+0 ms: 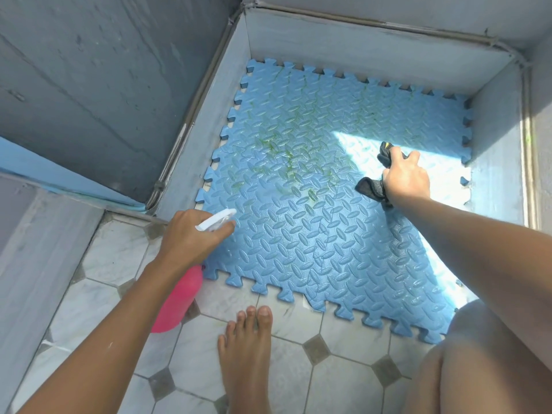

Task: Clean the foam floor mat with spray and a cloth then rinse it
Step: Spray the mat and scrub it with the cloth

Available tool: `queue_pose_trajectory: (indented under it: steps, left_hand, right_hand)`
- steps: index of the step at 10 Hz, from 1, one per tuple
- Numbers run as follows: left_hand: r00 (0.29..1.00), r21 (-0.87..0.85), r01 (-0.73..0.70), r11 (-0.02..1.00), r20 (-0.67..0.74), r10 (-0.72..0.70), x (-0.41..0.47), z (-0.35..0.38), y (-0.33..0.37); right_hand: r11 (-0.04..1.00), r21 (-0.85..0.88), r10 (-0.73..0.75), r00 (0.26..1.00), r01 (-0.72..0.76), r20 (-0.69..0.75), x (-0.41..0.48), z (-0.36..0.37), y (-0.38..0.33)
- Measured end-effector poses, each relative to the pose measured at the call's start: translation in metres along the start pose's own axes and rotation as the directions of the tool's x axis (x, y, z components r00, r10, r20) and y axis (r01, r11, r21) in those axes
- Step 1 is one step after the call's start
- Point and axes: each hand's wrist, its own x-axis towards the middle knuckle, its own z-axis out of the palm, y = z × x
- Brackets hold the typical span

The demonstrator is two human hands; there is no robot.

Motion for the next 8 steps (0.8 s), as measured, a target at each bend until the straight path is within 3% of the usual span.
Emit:
queue_pose_trajectory:
  steps: [3, 4, 5, 7, 8]
  left_hand:
    - [0.965, -0.056, 0.154, 0.987, -0.205, -0.162, 0.003, -0.010, 0.013]
    - [0.957, -0.027, 0.137, 0.990, -0.253, -0.139, 0.004, -0.011, 0.030]
    - [0.977, -0.017, 0.034, 0.999, -0.209, -0.036, 0.008, -0.009, 0.044]
    - [0.972, -0.061, 0.047, 0.997, -0.227, -0.060, 0.024, -0.014, 0.066]
    - [0.983, -0.070, -0.063, 0.996, -0.175, 0.050, 0.037, -0.014, 0.076]
  right_hand:
    - [1.000, -0.016, 0.004, 1.000, -0.004, -0.008, 0.001, 0.003, 0.000]
    - [1.000, -0.023, 0.004, 1.000, -0.004, -0.007, 0.001, 0.004, 0.000]
    - [1.000, -0.030, 0.007, 1.000, -0.007, -0.006, 0.001, 0.005, -0.001]
    - [1.000, -0.030, 0.001, 1.000, -0.002, -0.020, 0.002, 0.006, 0.000]
    - [1.000, -0.027, 0.007, 1.000, -0.007, -0.030, 0.002, 0.009, 0.000]
